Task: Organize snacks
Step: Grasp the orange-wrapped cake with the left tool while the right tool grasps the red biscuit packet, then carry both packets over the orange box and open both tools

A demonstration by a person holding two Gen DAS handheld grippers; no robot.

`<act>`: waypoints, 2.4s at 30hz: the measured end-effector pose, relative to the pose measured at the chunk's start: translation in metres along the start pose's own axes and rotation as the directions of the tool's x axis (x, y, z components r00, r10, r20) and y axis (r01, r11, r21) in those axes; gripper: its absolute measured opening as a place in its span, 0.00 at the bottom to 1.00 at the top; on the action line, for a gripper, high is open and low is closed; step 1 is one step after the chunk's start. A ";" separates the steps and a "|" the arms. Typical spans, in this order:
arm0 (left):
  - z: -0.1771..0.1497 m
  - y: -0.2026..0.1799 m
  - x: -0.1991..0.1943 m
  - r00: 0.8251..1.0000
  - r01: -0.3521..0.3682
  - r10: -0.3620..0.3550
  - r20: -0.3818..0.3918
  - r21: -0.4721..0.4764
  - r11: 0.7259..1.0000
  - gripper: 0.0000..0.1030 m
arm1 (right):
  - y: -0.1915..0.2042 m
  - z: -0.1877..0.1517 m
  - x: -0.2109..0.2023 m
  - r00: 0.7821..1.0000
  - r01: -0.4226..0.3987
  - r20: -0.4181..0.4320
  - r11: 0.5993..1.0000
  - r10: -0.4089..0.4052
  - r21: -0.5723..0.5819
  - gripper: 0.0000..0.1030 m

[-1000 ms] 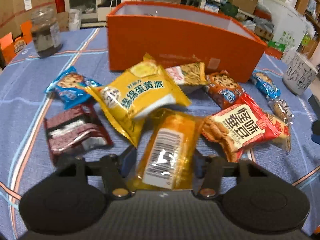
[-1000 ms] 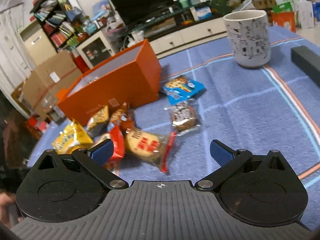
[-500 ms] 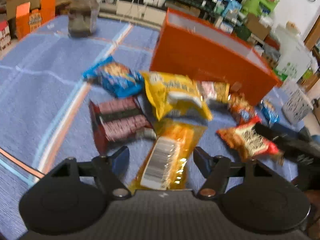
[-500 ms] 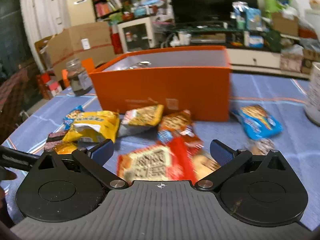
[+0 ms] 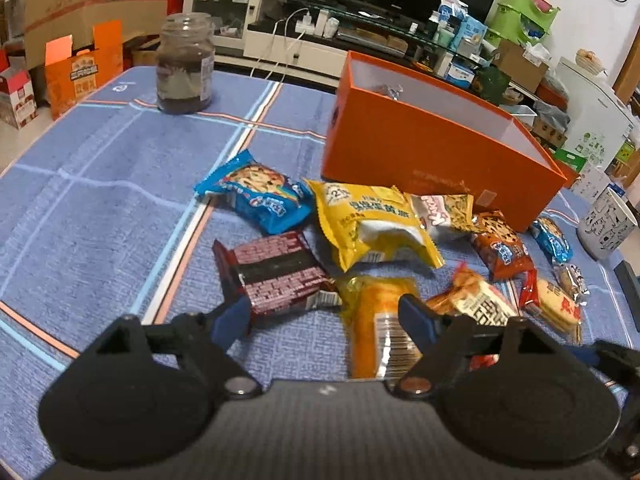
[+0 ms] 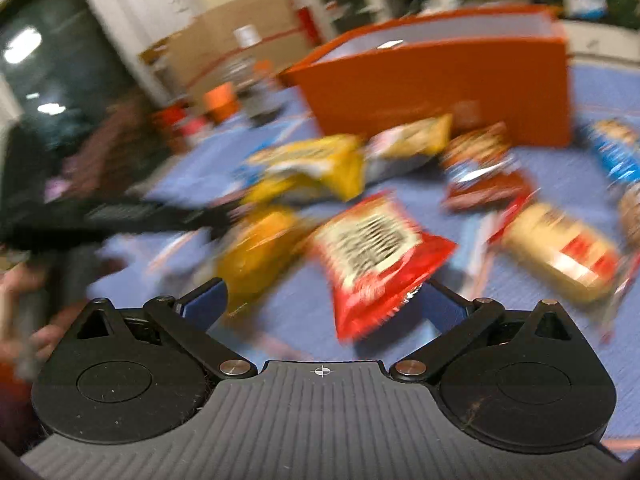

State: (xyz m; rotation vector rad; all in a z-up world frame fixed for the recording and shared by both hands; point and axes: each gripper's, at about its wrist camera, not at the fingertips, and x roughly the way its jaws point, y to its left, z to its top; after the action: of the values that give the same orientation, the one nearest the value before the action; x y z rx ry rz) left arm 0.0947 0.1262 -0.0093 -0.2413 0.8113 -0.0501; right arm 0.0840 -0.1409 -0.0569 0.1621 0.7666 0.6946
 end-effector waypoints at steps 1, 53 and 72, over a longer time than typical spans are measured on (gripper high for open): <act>0.000 -0.001 0.001 1.000 0.001 -0.001 -0.001 0.001 1.000 0.78 | 0.003 0.000 -0.005 0.998 0.048 0.037 0.998 -0.047 -0.032 0.93; -0.052 -0.050 0.013 0.995 -0.083 0.096 -0.041 0.237 0.968 0.62 | 0.024 -0.030 0.017 0.934 0.346 -0.019 0.918 -0.356 -0.194 0.62; -0.024 -0.051 -0.014 0.999 -0.053 0.053 0.003 0.153 0.987 0.40 | 0.016 -0.020 -0.020 0.941 0.334 0.083 0.937 -0.327 -0.103 0.47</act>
State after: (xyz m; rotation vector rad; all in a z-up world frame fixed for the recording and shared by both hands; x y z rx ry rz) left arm 0.0701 0.0735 -0.0035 -0.0743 0.8099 -0.0624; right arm 0.0514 -0.1433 -0.0533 -0.0507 0.6684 0.4093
